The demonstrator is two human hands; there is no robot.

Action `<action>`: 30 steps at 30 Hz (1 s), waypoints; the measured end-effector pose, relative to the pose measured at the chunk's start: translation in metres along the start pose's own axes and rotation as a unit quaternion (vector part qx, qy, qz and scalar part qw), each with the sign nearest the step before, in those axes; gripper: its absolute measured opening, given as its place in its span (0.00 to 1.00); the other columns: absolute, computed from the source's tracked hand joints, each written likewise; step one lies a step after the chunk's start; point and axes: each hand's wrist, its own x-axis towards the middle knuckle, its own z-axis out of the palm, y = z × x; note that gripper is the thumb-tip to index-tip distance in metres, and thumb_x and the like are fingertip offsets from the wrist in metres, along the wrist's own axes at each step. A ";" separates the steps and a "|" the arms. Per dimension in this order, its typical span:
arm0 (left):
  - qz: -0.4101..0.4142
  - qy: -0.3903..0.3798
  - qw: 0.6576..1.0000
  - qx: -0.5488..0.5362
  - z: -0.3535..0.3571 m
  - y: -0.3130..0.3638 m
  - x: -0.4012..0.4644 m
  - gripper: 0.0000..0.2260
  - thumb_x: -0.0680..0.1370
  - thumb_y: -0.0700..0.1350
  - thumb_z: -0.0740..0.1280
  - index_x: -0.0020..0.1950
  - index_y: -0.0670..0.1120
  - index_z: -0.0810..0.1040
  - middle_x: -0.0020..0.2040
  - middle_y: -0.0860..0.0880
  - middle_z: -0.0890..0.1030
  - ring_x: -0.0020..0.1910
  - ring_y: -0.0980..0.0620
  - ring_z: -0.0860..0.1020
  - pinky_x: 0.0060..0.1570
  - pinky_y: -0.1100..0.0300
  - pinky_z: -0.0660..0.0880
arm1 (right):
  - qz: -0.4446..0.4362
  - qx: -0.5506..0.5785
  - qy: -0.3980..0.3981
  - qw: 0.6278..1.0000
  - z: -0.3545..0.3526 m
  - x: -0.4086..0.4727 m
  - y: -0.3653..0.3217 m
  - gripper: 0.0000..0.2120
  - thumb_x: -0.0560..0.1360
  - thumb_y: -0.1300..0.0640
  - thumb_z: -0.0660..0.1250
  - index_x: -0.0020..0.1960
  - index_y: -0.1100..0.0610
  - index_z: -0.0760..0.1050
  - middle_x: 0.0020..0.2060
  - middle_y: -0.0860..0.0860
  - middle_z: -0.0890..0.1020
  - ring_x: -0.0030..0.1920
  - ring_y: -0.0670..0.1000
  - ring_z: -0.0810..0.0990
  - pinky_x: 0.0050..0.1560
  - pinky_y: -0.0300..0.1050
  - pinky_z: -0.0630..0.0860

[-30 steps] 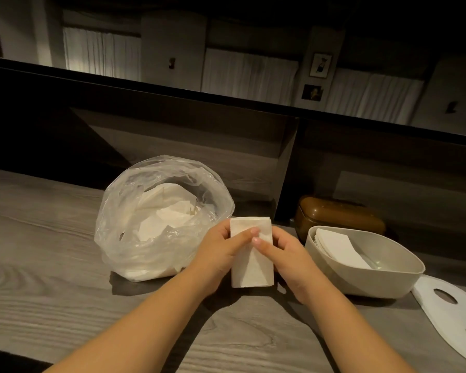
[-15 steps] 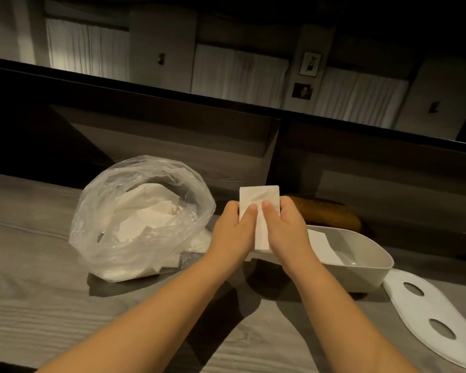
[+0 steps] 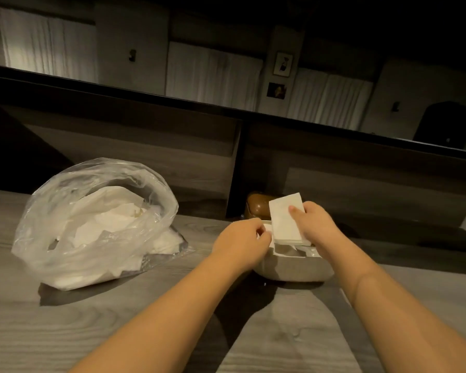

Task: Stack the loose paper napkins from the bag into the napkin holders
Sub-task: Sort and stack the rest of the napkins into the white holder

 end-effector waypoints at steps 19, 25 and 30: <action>0.029 0.037 0.988 0.147 -0.042 -0.060 -0.028 0.12 0.85 0.52 0.52 0.60 0.48 0.71 0.53 0.49 0.80 0.49 0.51 0.78 0.53 0.53 0.77 | -0.003 -0.038 -0.107 0.994 0.066 -0.018 -0.035 0.21 0.82 0.48 0.60 0.70 0.58 0.69 0.51 0.52 0.76 0.44 0.48 0.75 0.36 0.36 0.70; 0.021 0.039 0.989 0.142 -0.045 -0.062 -0.033 0.13 0.86 0.51 0.49 0.57 0.46 0.70 0.48 0.49 0.77 0.46 0.50 0.77 0.51 0.52 0.76 | 0.025 -0.138 -0.127 0.982 0.075 -0.017 -0.040 0.18 0.82 0.49 0.59 0.65 0.61 0.72 0.40 0.51 0.74 0.37 0.47 0.72 0.33 0.39 0.68; 0.014 0.030 0.993 0.114 -0.046 -0.059 -0.035 0.11 0.86 0.50 0.51 0.59 0.47 0.69 0.48 0.49 0.78 0.45 0.52 0.78 0.51 0.53 0.78 | 0.136 0.083 -0.192 0.968 0.071 -0.009 -0.038 0.26 0.80 0.46 0.63 0.73 0.58 0.65 0.63 0.56 0.73 0.60 0.57 0.75 0.60 0.49 0.74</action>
